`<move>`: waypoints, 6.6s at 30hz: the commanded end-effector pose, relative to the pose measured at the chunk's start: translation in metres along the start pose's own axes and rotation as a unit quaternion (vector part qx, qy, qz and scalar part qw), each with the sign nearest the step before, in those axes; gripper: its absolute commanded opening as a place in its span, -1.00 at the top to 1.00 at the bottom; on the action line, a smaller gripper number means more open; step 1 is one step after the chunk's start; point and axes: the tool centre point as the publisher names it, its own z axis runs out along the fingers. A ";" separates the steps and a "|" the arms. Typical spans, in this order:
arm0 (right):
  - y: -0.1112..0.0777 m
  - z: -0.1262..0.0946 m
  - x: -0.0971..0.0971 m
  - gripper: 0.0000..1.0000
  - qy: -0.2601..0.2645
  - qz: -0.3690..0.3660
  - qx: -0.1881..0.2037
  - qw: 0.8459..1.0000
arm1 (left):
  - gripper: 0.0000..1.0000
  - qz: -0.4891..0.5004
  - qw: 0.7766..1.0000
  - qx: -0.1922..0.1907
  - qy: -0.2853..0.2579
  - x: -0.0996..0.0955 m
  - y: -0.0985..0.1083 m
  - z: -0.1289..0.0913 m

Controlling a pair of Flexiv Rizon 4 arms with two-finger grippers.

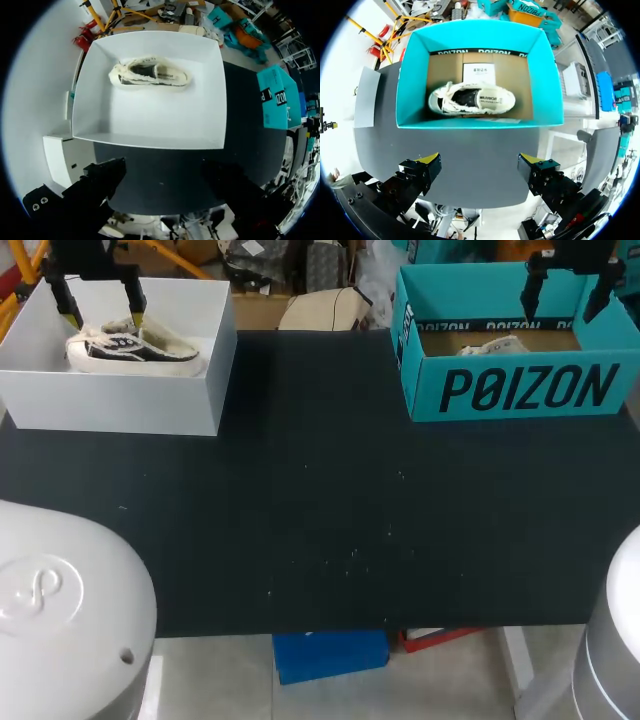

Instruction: Take the shoe out of the shoebox, open the shoe tongue, remove and reinsert the insole, then place the shoe into the shoebox

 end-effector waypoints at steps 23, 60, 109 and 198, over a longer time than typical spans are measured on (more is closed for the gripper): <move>0.000 0.000 0.000 -1.00 0.000 0.000 0.000 1.000 | -1.00 0.622 0.776 0.104 -0.010 0.001 0.015 -0.020; 0.000 0.000 0.000 -1.00 0.000 0.000 0.000 1.000 | -0.60 0.764 0.641 0.065 -0.034 -0.062 -0.113 0.070; 0.000 0.000 0.000 -1.00 0.000 0.000 0.000 1.000 | 0.76 0.740 0.673 0.025 -0.008 -0.038 -0.166 0.210; 0.000 0.000 0.000 -1.00 0.000 0.000 0.000 1.000 | 1.00 0.701 0.703 0.097 -0.064 0.318 0.162 0.164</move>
